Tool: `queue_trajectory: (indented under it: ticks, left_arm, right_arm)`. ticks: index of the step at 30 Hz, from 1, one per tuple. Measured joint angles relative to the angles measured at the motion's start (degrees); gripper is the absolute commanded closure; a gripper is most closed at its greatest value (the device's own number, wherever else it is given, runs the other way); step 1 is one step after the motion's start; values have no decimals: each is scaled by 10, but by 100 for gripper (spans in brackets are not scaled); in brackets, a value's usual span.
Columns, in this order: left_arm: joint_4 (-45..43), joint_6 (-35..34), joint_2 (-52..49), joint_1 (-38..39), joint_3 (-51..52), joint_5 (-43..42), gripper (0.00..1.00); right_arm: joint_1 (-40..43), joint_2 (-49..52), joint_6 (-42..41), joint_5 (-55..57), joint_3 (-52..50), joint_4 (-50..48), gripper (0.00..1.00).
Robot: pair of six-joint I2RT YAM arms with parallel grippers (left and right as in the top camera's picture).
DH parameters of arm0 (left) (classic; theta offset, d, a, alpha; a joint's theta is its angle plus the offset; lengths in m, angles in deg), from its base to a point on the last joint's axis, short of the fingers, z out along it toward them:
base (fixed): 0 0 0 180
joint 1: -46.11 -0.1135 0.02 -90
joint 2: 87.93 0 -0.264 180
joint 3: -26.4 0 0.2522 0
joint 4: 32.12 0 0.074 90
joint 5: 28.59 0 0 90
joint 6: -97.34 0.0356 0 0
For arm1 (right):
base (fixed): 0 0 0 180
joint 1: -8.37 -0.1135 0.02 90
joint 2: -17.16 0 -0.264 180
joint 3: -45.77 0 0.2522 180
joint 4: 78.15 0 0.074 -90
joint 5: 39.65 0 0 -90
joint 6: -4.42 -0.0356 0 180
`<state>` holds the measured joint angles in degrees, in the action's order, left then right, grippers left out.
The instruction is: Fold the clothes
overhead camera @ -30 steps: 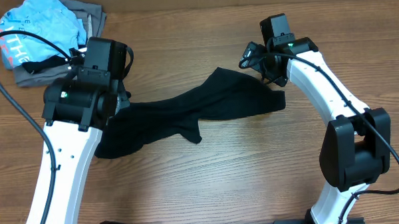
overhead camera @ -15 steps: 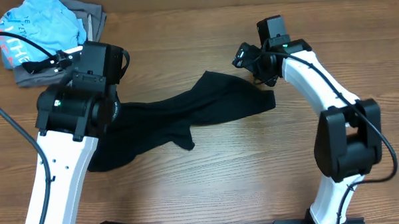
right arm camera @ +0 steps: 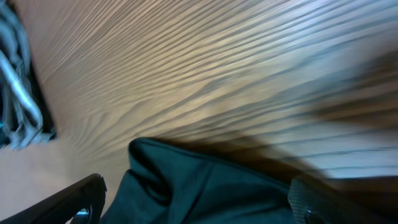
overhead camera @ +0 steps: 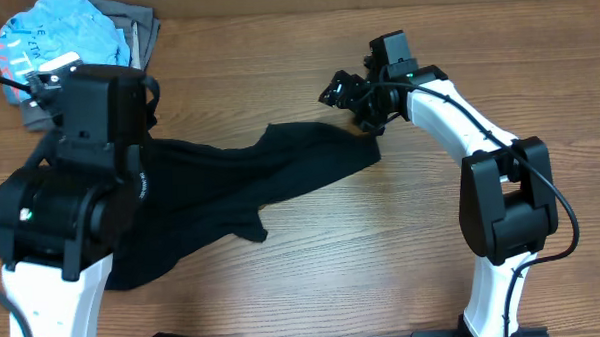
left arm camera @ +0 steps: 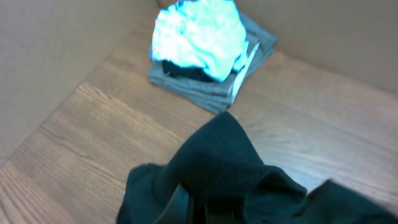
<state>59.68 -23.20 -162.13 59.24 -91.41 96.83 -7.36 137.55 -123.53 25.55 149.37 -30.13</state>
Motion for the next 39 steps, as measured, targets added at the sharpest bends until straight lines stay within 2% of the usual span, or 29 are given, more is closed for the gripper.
queue_trajectory:
  ticks: [12, 19, 25, 27, 28, 29, 30, 31, 32, 39]
  left_arm:
    - [0, 0, 8, 0, -14, 17, 96]
    - [-2, 0, -2, 0, -14, 28, 96]
    - [-66, 1, -64, -17, -16, 57, 94]
    - [-92, 5, -95, -33, -17, 62, 84]
    - [-112, 9, -120, -45, -17, 65, 74]
    - [-130, 12, -139, -56, -17, 67, 31]
    - [-155, 24, -178, -75, -18, 68, 13]
    - [-157, 34, -199, -86, -18, 67, 5]
    - [-160, 40, -217, -95, -18, 63, 0]
    - [-93, 70, -272, -125, -18, 1, 0]
  right_arm:
    - [-35, 0, 1, -123, 0, -8, 3]
    - [-34, 0, 2, -54, 0, 40, 0]
    - [-18, 0, 3, -7, 0, 52, 0]
    - [-13, 0, 3, -1, 0, 54, 0]
    - [-12, 0, 3, 1, 0, 54, 0]
    - [-11, 0, 3, 3, 0, 54, 0]
    - [-11, 0, 3, 4, 0, 54, 0]
    - [-11, 0, 3, 4, 0, 53, 0]
    - [-11, 0, 2, 5, 0, 54, 0]
    - [-11, 0, 3, 16, 0, 53, 0]
